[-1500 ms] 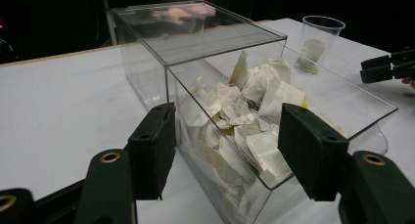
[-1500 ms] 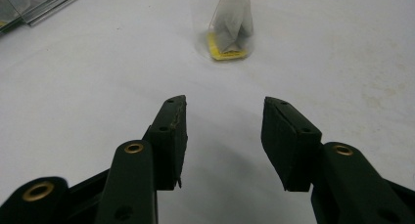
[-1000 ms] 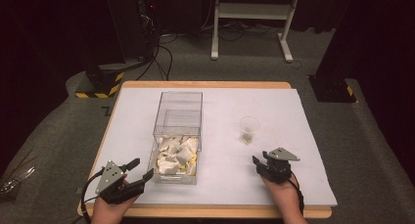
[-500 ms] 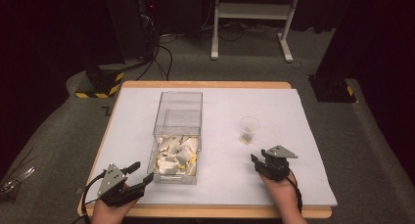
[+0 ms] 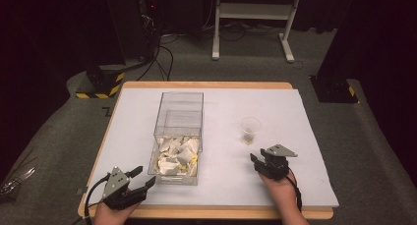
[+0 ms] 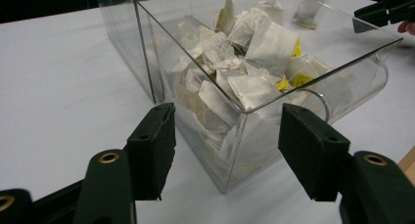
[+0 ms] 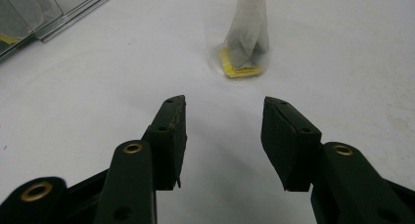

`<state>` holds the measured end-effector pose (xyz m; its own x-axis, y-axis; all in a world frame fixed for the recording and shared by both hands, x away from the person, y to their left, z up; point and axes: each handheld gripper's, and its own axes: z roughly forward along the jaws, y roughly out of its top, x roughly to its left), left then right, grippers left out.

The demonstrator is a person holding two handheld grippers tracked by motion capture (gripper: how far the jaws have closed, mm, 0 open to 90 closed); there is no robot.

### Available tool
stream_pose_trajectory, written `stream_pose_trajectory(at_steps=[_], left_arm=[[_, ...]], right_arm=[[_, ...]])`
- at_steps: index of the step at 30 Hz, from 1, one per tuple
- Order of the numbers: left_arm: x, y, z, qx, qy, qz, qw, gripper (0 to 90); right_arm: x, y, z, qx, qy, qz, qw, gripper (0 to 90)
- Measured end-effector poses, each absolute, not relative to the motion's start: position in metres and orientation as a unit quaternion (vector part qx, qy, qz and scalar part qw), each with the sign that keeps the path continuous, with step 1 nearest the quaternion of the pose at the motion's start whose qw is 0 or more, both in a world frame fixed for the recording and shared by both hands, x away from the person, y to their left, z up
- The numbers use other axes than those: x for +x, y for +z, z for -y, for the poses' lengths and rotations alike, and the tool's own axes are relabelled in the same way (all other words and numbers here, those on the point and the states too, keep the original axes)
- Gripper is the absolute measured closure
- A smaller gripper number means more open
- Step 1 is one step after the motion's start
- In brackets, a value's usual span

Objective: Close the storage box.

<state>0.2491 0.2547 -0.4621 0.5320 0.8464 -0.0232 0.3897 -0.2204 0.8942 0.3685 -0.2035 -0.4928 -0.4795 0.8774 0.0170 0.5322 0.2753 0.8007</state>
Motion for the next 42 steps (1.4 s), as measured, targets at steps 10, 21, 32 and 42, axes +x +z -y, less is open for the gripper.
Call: stream_pose_trajectory(at_steps=[10, 21, 32, 42], left_arm=[[0.256, -0.469, -0.248, 0.748, 0.228, -0.405, 0.474, 40.4], [0.259, -0.477, -0.239, 0.756, 0.239, -0.393, 0.465, 37.2], [0.262, -0.477, -0.235, 0.752, 0.252, -0.395, 0.463, 37.8], [0.266, -0.477, -0.234, 0.75, 0.252, -0.399, 0.464, 38.3]], right_arm=[[0.365, -0.493, 0.205, 0.461, 0.387, -0.766, 0.224, 51.9], [0.362, -0.493, 0.21, 0.469, 0.386, -0.763, 0.223, 51.9], [0.36, -0.495, 0.213, 0.472, 0.384, -0.762, 0.224, 51.9], [0.358, -0.497, 0.213, 0.472, 0.381, -0.764, 0.222, 51.9]])
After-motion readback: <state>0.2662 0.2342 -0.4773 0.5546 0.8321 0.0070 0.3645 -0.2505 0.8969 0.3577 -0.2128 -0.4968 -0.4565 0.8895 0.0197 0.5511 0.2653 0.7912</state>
